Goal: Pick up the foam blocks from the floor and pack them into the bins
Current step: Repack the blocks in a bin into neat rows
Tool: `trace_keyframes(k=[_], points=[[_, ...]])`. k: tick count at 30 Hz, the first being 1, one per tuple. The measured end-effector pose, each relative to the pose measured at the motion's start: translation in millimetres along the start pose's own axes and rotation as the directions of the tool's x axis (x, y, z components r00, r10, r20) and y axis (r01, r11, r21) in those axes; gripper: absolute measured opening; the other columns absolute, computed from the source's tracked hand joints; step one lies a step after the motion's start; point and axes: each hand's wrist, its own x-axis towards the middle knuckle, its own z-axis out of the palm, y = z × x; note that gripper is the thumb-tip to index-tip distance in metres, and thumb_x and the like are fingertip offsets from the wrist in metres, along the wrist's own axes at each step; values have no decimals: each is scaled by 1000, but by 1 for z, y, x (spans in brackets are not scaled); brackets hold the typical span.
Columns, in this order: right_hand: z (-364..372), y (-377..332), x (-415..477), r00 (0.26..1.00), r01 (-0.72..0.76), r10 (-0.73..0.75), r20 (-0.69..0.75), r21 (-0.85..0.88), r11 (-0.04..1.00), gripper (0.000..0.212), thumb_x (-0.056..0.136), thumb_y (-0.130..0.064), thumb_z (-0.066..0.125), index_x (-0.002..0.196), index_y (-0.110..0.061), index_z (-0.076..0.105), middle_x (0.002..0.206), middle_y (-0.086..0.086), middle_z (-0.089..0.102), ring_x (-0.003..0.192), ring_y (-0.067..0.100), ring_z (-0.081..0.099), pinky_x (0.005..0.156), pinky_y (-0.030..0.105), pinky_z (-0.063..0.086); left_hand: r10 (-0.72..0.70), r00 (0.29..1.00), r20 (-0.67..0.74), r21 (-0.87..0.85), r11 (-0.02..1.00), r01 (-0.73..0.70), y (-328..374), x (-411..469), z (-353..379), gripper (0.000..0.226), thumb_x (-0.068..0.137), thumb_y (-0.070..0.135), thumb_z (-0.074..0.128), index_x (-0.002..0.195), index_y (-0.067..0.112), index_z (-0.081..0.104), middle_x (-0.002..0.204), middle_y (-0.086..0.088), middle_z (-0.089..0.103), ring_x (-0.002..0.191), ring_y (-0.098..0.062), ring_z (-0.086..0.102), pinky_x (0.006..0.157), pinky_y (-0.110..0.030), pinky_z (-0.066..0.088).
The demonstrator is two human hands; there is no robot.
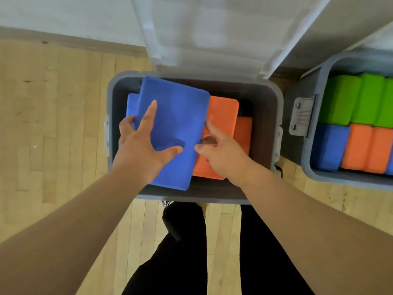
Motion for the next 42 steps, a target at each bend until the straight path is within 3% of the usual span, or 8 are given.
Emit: trace_keyframes(k=[2,7,15,21,25,32,36,42], points=[[9,0,10,999,-7,10,36,-78,997,66,99,-21,60,157,-38,36,131,-3,63,121,15,60,103,26,42,-50,999,-7,196,979,51,-7,6,0,120,65,80,72,148,65,-13,165,-1,-10,153,-34,9,118,-56,29],[-15,21,27,899,-172,91,-428,-156,973,83,91,-41,63,159,-43,15,155,5,28,135,31,45,110,47,43,-183,983,-6,409,897,169,4,21,23,143,53,91,70,141,58,-37,158,-8,-40,150,-53,-6,118,-71,12],[-22,51,49,978,-172,155,-142,-119,978,100,100,-37,60,153,-51,-24,127,0,54,87,16,58,83,30,44,-73,987,-146,404,906,127,2,16,31,130,58,88,65,147,59,-25,162,-10,-16,142,-52,18,113,-66,26],[-25,61,59,994,-98,95,-44,-63,993,86,102,-32,55,155,-59,-8,130,1,63,108,26,67,98,44,55,-22,997,-72,442,896,51,30,23,42,129,61,93,60,145,56,-31,162,-8,-28,147,-55,3,114,-69,21],[-56,72,64,962,-75,5,-273,-246,966,62,101,-26,47,158,-42,28,155,4,45,136,27,48,110,34,38,-117,992,38,432,897,89,52,39,55,128,70,89,59,137,54,-45,153,-9,-49,147,-58,-18,115,-76,4],[-77,100,114,948,-222,44,-314,-558,800,69,103,-31,52,162,-29,16,169,15,6,152,41,22,122,52,27,-147,988,55,456,883,106,55,51,51,128,72,89,57,134,53,-48,151,-10,-51,147,-58,-15,116,-75,6],[-83,104,161,970,-174,2,-243,-689,704,75,101,-42,54,162,-23,15,164,23,22,149,46,23,123,53,22,-149,988,47,475,873,109,50,51,54,130,71,89,58,132,52,-50,148,-11,-53,146,-58,-15,115,-75,5],[-69,89,141,948,-231,-22,-317,-734,638,58,99,-40,55,149,-19,36,139,22,41,113,48,53,93,50,48,-166,985,49,489,864,121,53,58,50,129,72,87,59,133,53,-49,150,-10,-50,147,-58,-13,115,-75,6]])
